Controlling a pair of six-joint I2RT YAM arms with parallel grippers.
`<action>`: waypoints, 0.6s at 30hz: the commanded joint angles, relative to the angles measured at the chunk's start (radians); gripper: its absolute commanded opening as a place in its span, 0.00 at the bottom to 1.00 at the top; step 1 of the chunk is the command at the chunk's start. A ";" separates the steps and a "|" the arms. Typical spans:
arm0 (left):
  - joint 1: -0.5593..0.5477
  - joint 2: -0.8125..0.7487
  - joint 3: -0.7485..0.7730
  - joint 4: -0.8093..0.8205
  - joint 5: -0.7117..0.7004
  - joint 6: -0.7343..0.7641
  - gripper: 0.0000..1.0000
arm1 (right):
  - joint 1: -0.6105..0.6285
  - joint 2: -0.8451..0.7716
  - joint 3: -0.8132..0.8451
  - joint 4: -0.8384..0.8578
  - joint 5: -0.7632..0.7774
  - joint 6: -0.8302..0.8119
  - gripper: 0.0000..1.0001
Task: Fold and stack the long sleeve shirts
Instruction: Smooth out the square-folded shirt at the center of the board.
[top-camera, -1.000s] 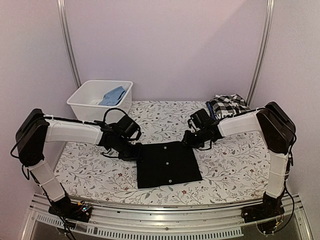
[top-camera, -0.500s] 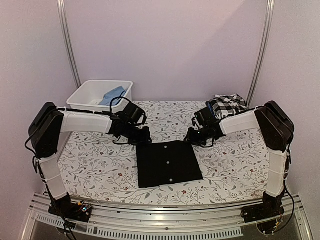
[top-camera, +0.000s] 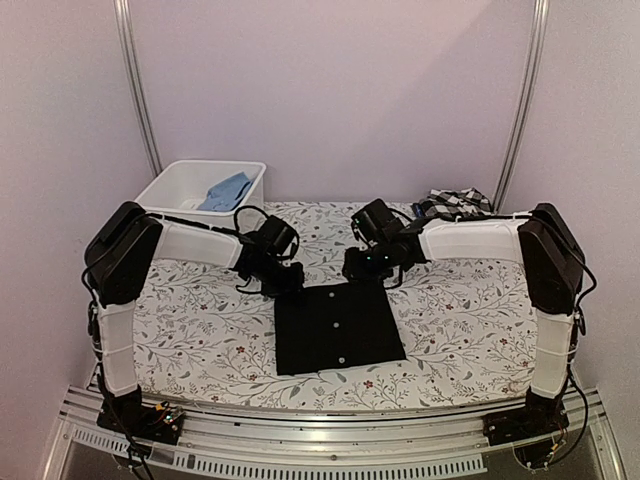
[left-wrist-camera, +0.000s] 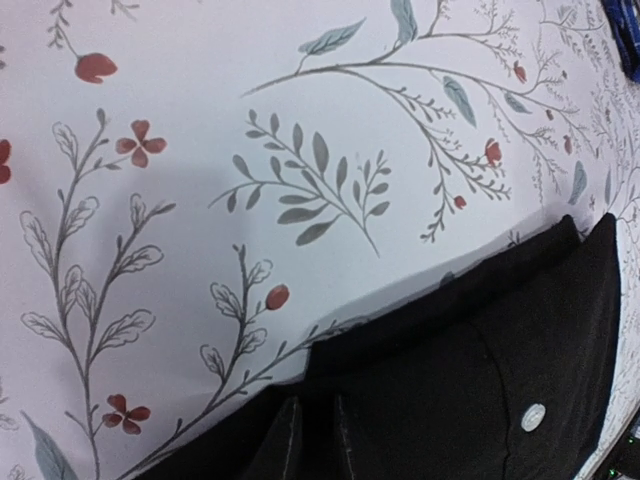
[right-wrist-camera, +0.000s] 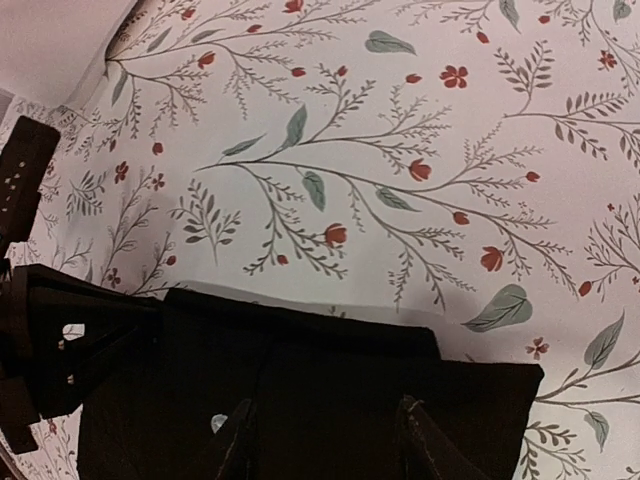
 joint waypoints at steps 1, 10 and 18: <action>0.013 0.023 0.037 -0.036 -0.020 0.019 0.12 | 0.055 0.059 0.095 -0.109 0.095 -0.034 0.45; 0.015 0.017 0.053 -0.048 -0.005 0.030 0.12 | 0.062 0.195 0.142 -0.124 0.081 -0.003 0.46; 0.015 -0.193 -0.034 -0.083 -0.036 0.026 0.15 | 0.020 0.261 0.166 -0.165 0.079 0.004 0.50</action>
